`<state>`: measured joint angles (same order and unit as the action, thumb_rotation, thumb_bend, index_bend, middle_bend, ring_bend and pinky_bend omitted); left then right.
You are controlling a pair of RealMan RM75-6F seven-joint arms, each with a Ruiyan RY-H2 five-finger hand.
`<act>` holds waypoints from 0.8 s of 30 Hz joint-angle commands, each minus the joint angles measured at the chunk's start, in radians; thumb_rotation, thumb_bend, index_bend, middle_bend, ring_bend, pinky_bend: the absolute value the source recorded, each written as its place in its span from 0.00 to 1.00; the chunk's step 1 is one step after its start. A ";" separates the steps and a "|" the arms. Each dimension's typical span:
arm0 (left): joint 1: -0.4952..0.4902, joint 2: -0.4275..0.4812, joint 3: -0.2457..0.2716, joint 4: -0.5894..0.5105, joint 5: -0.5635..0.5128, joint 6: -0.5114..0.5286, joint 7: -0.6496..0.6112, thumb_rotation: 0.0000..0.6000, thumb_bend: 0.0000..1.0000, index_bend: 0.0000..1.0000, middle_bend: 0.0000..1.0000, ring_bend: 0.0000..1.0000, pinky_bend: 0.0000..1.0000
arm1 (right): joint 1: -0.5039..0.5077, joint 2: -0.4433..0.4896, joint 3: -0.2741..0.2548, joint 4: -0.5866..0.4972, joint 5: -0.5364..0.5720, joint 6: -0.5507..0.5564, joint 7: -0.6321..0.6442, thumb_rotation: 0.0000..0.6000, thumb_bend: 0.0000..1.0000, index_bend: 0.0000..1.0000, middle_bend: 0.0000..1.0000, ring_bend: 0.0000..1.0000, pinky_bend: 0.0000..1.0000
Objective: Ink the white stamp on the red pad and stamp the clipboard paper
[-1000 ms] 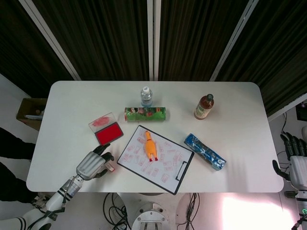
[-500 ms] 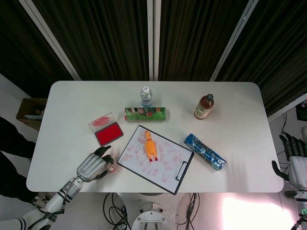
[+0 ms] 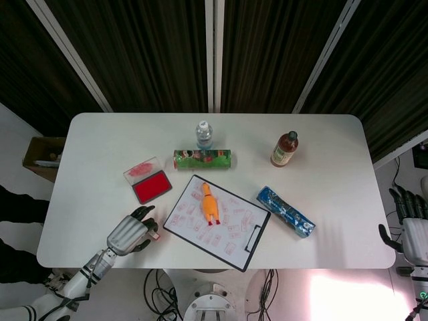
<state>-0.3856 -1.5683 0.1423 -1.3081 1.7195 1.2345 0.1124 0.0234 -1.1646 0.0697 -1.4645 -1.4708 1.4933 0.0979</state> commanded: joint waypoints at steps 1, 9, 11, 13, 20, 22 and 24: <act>0.000 -0.001 0.000 0.003 0.003 0.002 0.004 1.00 0.32 0.45 0.43 0.09 0.17 | 0.000 0.000 0.000 0.000 0.001 -0.002 0.001 1.00 0.30 0.00 0.00 0.00 0.00; -0.002 -0.006 -0.002 0.014 0.014 0.013 0.013 1.00 0.32 0.47 0.45 0.11 0.17 | 0.001 0.000 -0.001 0.003 0.003 -0.005 0.004 1.00 0.30 0.00 0.00 0.00 0.00; -0.002 -0.007 -0.002 0.016 0.014 0.011 0.015 1.00 0.32 0.47 0.45 0.12 0.17 | 0.001 -0.001 -0.001 0.004 0.002 -0.005 0.004 1.00 0.30 0.00 0.00 0.00 0.00; -0.002 -0.009 -0.002 0.018 0.013 0.009 0.016 1.00 0.32 0.48 0.45 0.12 0.17 | 0.002 -0.002 -0.001 0.004 0.002 -0.006 0.003 1.00 0.30 0.00 0.00 0.00 0.00; -0.006 -0.015 -0.007 0.025 0.003 -0.004 0.018 1.00 0.34 0.49 0.47 0.13 0.17 | 0.002 -0.001 -0.001 0.004 0.002 -0.006 0.002 1.00 0.30 0.00 0.00 0.00 0.00; -0.008 -0.016 -0.009 0.026 0.002 -0.006 0.017 1.00 0.34 0.49 0.48 0.13 0.17 | 0.002 0.000 0.000 0.003 0.002 -0.006 0.002 1.00 0.30 0.00 0.00 0.00 0.00; -0.009 -0.017 -0.011 0.028 0.001 -0.007 0.017 1.00 0.34 0.50 0.49 0.14 0.17 | 0.002 0.001 0.000 0.003 0.003 -0.006 0.002 1.00 0.30 0.00 0.00 0.00 0.00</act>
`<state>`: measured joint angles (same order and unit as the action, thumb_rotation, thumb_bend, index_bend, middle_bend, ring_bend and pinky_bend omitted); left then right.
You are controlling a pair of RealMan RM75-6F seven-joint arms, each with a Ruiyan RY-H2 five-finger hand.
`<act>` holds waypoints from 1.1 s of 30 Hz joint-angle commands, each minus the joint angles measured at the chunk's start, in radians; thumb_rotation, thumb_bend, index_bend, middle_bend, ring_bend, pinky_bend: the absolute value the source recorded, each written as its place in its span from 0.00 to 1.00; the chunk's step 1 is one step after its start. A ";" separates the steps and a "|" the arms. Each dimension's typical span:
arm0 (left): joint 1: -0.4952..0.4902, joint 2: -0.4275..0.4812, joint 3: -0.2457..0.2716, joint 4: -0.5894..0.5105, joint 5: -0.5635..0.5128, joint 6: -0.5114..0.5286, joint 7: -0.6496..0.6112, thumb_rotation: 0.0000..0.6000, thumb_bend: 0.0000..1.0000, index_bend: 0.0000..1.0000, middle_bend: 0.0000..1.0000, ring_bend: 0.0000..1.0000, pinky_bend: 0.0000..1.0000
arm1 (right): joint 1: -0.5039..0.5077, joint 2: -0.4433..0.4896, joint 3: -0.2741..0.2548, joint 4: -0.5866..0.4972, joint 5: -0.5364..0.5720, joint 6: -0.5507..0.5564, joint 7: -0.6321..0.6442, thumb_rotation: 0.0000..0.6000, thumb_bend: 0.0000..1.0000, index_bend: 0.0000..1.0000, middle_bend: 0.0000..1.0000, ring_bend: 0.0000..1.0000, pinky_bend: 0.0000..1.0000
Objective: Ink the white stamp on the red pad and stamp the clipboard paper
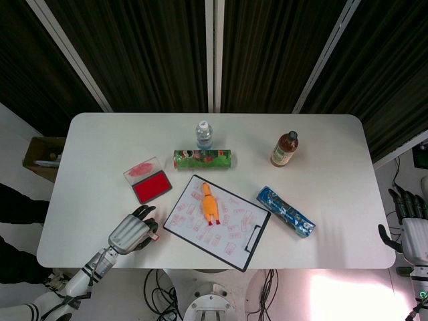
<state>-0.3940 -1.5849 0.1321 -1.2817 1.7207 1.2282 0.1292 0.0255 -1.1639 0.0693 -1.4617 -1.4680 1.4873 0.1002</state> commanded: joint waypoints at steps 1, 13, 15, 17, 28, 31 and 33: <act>-0.002 -0.002 -0.002 0.003 -0.001 -0.001 -0.001 1.00 0.34 0.51 0.49 0.14 0.17 | 0.000 0.000 0.001 0.000 0.001 0.000 -0.001 1.00 0.30 0.00 0.00 0.00 0.00; -0.001 -0.005 -0.010 0.003 -0.016 -0.001 -0.005 1.00 0.36 0.55 0.54 0.18 0.18 | 0.007 0.001 -0.002 -0.005 0.000 -0.012 -0.005 1.00 0.30 0.00 0.00 0.00 0.00; 0.002 -0.005 -0.016 -0.010 -0.036 -0.011 -0.017 1.00 0.37 0.57 0.55 0.20 0.20 | 0.007 0.001 -0.002 -0.006 0.000 -0.012 -0.005 1.00 0.30 0.00 0.00 0.00 0.00; 0.002 -0.001 -0.021 -0.025 -0.055 -0.023 -0.030 1.00 0.38 0.58 0.56 0.22 0.21 | 0.007 0.001 -0.002 -0.005 0.000 -0.012 -0.004 1.00 0.30 0.00 0.00 0.00 0.00; -0.002 0.007 -0.034 -0.045 -0.081 -0.035 -0.073 1.00 0.38 0.61 0.59 0.28 0.21 | 0.009 0.004 -0.001 -0.005 0.004 -0.018 0.001 1.00 0.30 0.00 0.00 0.00 0.00; -0.002 0.007 -0.038 -0.046 -0.084 -0.033 -0.096 1.00 0.38 0.62 0.60 0.30 0.22 | 0.009 0.006 0.000 -0.010 0.000 -0.013 0.001 1.00 0.30 0.00 0.00 0.00 0.00; -0.001 0.007 -0.040 -0.045 -0.084 -0.025 -0.110 1.00 0.38 0.63 0.61 0.32 0.23 | 0.009 0.007 -0.001 -0.009 -0.001 -0.014 0.003 1.00 0.30 0.00 0.00 0.00 0.00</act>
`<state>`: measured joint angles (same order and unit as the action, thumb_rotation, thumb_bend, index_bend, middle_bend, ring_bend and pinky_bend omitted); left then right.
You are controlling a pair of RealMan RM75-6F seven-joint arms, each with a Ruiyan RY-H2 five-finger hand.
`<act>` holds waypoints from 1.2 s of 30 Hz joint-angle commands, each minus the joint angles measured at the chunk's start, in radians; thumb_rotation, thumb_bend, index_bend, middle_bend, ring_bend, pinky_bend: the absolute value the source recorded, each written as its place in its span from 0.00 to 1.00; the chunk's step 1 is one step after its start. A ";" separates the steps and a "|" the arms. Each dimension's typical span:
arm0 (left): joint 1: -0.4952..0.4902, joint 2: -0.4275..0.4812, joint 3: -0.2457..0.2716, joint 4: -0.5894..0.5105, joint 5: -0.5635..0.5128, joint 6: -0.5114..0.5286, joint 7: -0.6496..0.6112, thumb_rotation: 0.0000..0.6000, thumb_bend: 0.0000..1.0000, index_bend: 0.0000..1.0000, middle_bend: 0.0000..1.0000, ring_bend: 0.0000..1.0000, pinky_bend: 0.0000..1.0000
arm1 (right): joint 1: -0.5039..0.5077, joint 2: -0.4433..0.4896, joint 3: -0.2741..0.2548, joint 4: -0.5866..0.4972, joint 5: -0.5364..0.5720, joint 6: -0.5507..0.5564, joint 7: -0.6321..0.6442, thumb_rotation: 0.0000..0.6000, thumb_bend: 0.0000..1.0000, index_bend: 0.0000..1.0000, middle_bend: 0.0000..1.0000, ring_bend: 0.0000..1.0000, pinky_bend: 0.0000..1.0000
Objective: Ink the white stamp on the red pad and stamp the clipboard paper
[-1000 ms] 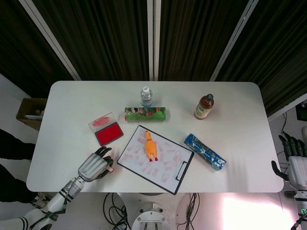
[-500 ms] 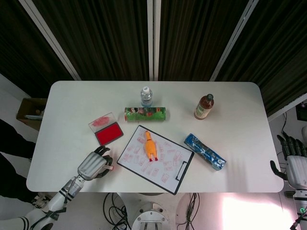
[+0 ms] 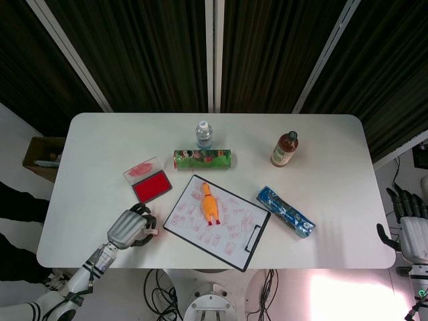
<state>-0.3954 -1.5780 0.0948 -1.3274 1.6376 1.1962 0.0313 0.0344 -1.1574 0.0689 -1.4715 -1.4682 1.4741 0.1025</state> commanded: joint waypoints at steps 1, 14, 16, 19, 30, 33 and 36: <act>0.002 -0.001 -0.005 0.001 -0.001 0.012 -0.018 1.00 0.38 0.63 0.61 0.32 0.23 | 0.000 0.000 -0.002 0.002 -0.001 -0.001 0.001 1.00 0.30 0.00 0.00 0.00 0.00; 0.008 0.009 -0.075 0.011 -0.046 0.070 -0.105 1.00 0.38 0.66 0.64 0.65 0.75 | -0.013 0.001 -0.002 0.015 -0.001 0.018 0.026 1.00 0.30 0.00 0.00 0.00 0.00; 0.003 0.010 -0.089 0.019 -0.057 0.067 -0.103 1.00 0.38 0.67 0.66 0.72 0.80 | -0.013 0.001 -0.003 0.014 -0.002 0.018 0.027 1.00 0.30 0.00 0.00 0.00 0.00; -0.008 0.013 -0.106 0.025 -0.077 0.050 -0.103 1.00 0.38 0.68 0.69 0.79 0.84 | -0.014 0.003 -0.003 0.011 -0.004 0.020 0.026 1.00 0.30 0.00 0.00 0.00 0.00; -0.079 -0.014 -0.264 -0.005 -0.323 -0.081 0.062 1.00 0.38 0.68 0.69 0.81 0.86 | -0.008 0.009 0.000 -0.005 -0.001 0.010 0.013 1.00 0.30 0.00 0.00 0.00 0.00; -0.106 -0.035 -0.292 -0.009 -0.383 -0.111 0.134 1.00 0.39 0.69 0.69 0.81 0.87 | -0.006 0.011 0.001 -0.012 -0.001 0.010 0.008 1.00 0.30 0.00 0.00 0.00 0.00; -0.128 -0.062 -0.313 0.009 -0.438 -0.141 0.168 1.00 0.39 0.69 0.69 0.81 0.87 | -0.008 0.011 0.004 -0.011 0.006 0.010 0.010 1.00 0.30 0.00 0.00 0.00 0.00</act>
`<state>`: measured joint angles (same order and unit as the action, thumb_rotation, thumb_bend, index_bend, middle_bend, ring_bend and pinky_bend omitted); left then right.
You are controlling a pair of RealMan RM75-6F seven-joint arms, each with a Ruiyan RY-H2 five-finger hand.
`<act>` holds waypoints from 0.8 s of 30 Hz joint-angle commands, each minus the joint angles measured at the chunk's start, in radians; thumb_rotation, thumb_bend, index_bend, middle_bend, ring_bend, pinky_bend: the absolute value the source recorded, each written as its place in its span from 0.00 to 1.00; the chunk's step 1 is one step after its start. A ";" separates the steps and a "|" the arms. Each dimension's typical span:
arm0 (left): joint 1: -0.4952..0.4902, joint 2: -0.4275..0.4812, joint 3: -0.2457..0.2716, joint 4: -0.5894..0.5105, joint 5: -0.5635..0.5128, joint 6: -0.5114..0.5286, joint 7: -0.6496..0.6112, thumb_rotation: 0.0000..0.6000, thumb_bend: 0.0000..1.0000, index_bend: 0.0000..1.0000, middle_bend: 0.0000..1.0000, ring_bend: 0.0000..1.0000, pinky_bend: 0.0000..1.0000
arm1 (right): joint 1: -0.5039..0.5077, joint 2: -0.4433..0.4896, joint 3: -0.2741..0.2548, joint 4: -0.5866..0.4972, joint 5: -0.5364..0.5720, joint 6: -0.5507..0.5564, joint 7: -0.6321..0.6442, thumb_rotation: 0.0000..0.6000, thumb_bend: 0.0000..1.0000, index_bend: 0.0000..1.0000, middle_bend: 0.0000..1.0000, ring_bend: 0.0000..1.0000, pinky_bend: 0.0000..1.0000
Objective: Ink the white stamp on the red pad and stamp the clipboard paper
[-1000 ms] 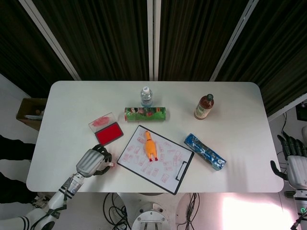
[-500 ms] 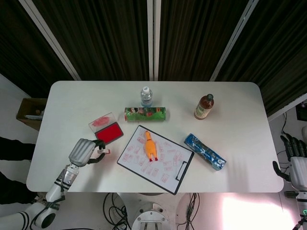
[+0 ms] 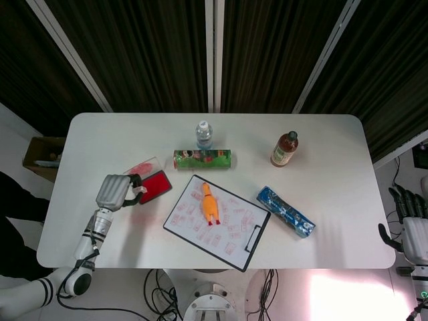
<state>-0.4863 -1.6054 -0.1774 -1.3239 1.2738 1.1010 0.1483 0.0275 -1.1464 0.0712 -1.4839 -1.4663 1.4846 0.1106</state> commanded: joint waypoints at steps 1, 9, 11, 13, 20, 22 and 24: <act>-0.044 -0.046 -0.045 0.015 -0.090 -0.055 0.059 1.00 0.39 0.69 0.69 0.81 0.87 | -0.002 0.000 0.002 0.004 0.007 -0.001 0.004 1.00 0.30 0.00 0.00 0.00 0.00; -0.084 -0.115 -0.070 0.094 -0.157 -0.098 0.058 1.00 0.40 0.69 0.69 0.82 0.87 | -0.008 0.000 0.002 0.021 0.019 -0.005 0.020 1.00 0.30 0.00 0.00 0.00 0.00; -0.092 -0.129 -0.070 0.114 -0.163 -0.100 0.066 1.00 0.40 0.69 0.69 0.82 0.87 | -0.009 0.001 0.003 0.022 0.020 -0.003 0.023 1.00 0.30 0.00 0.00 0.00 0.00; -0.101 -0.143 -0.066 0.134 -0.170 -0.106 0.080 1.00 0.40 0.69 0.69 0.82 0.87 | -0.009 0.002 0.004 0.023 0.021 -0.003 0.025 1.00 0.30 0.00 0.00 0.00 0.00; -0.113 -0.165 -0.063 0.177 -0.194 -0.131 0.077 1.00 0.41 0.69 0.69 0.82 0.86 | -0.012 0.008 0.005 0.019 0.021 0.000 0.028 1.00 0.30 0.00 0.00 0.00 0.00; -0.111 -0.169 -0.063 0.183 -0.203 -0.138 0.065 1.00 0.41 0.69 0.69 0.82 0.86 | -0.011 0.007 0.005 0.020 0.024 -0.004 0.030 1.00 0.30 0.00 0.00 0.00 0.00; -0.109 -0.173 -0.060 0.192 -0.207 -0.143 0.055 1.00 0.42 0.69 0.69 0.82 0.86 | -0.010 0.006 0.005 0.024 0.024 -0.007 0.032 1.00 0.30 0.00 0.00 0.00 0.00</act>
<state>-0.5969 -1.7755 -0.2394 -1.1371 1.0695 0.9611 0.2078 0.0168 -1.1399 0.0759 -1.4607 -1.4421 1.4781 0.1418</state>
